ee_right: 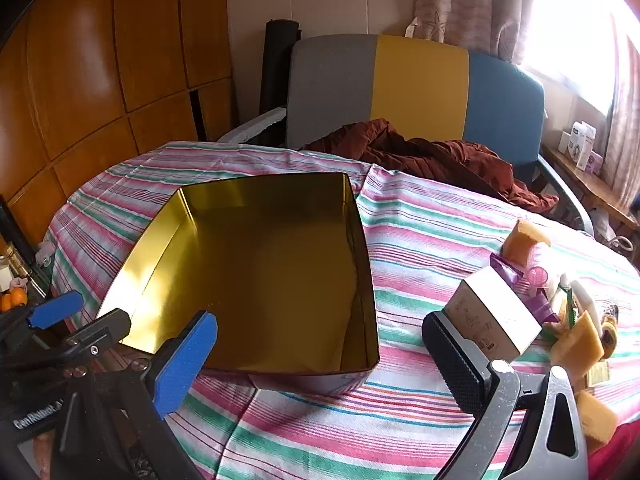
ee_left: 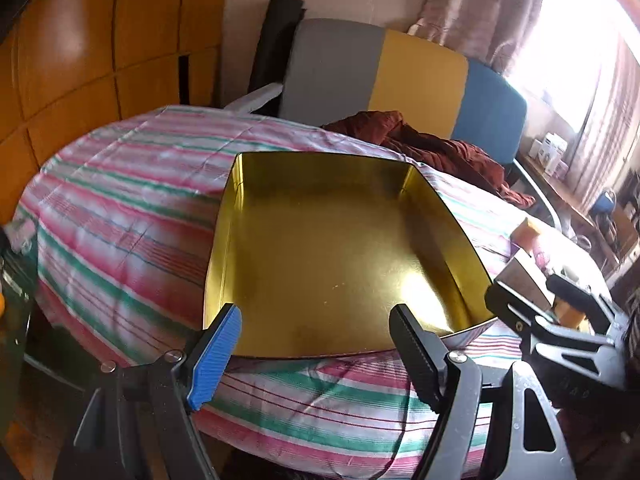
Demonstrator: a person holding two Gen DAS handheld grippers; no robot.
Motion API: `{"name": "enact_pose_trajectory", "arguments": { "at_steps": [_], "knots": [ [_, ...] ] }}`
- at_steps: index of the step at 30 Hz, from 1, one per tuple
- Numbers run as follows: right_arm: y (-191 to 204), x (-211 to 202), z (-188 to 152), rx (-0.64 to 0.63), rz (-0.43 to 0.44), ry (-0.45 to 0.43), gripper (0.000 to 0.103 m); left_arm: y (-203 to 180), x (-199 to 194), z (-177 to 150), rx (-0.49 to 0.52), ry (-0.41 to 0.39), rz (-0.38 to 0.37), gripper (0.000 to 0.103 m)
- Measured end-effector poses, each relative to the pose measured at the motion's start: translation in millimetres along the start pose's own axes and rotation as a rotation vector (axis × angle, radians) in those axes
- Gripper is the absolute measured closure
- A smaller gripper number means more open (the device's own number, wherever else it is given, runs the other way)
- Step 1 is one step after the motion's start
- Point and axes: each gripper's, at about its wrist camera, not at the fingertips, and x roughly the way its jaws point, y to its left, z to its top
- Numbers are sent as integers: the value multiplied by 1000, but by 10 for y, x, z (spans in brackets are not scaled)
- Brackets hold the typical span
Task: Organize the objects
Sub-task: 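Move both tools from the gold tray toward the pile of items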
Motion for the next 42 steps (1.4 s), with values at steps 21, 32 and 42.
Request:
{"name": "enact_pose_trajectory", "arguments": {
  "at_steps": [21, 32, 42],
  "knots": [
    [-218, -63, -118, 24, -4, 3, 0, -215, 30, 15, 100, 9, 78, 24],
    [-613, -88, -226, 102, -16, 9, 0, -428, 71, -14, 188, 15, 1, 21],
    [-1251, -338, -291, 204, -84, -27, 0, -684, 98, -9, 278, 28, -137, 20]
  ]
}}
